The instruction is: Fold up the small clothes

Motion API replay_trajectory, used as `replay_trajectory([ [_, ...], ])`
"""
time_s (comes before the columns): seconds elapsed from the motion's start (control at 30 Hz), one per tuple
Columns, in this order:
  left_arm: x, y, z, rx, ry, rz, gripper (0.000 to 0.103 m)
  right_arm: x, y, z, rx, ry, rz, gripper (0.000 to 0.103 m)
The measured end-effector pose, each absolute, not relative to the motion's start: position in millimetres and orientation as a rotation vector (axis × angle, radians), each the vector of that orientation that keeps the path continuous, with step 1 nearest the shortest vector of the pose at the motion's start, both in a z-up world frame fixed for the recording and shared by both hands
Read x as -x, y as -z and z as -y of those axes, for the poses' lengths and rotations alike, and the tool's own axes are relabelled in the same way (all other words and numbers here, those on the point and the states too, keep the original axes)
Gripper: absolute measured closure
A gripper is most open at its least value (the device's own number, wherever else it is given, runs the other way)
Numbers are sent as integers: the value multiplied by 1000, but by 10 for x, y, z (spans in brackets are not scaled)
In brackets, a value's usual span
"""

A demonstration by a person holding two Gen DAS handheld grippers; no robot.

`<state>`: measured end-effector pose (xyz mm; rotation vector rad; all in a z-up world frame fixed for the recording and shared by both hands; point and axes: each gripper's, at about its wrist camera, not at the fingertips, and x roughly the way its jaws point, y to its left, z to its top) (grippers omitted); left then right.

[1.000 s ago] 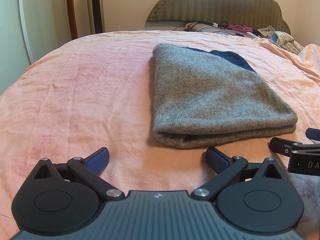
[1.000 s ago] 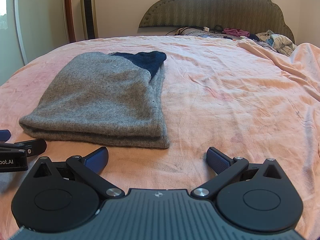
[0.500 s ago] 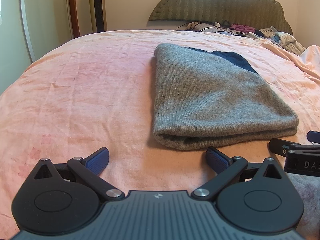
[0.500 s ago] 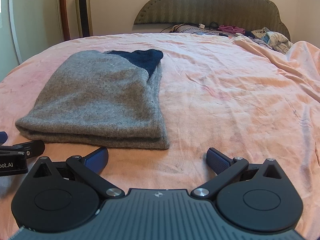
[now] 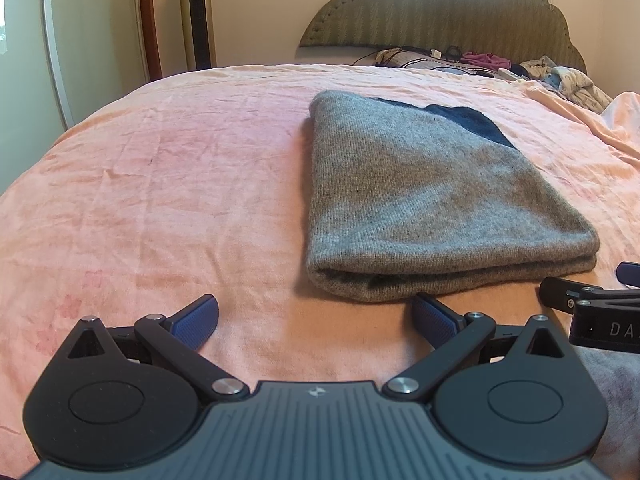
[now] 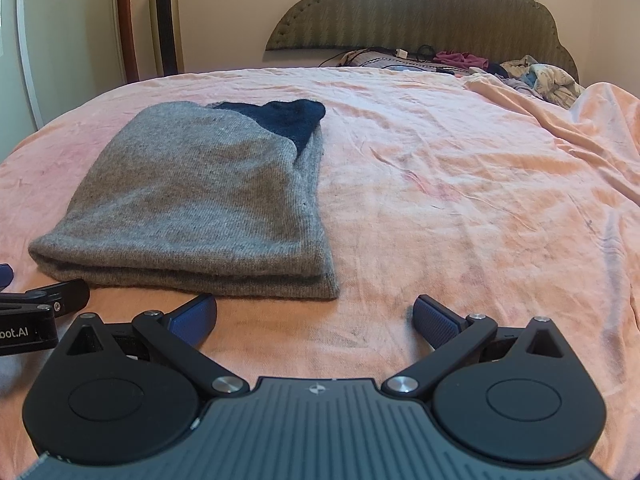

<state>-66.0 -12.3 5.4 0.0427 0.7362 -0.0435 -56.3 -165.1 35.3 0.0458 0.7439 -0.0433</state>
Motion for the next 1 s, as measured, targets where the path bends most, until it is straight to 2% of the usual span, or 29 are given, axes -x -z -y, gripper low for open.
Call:
replay_trajectory([
  [1.0,648,-59,111,-41,53,-747,0,570,-350,1649,-46,43,-743,0],
])
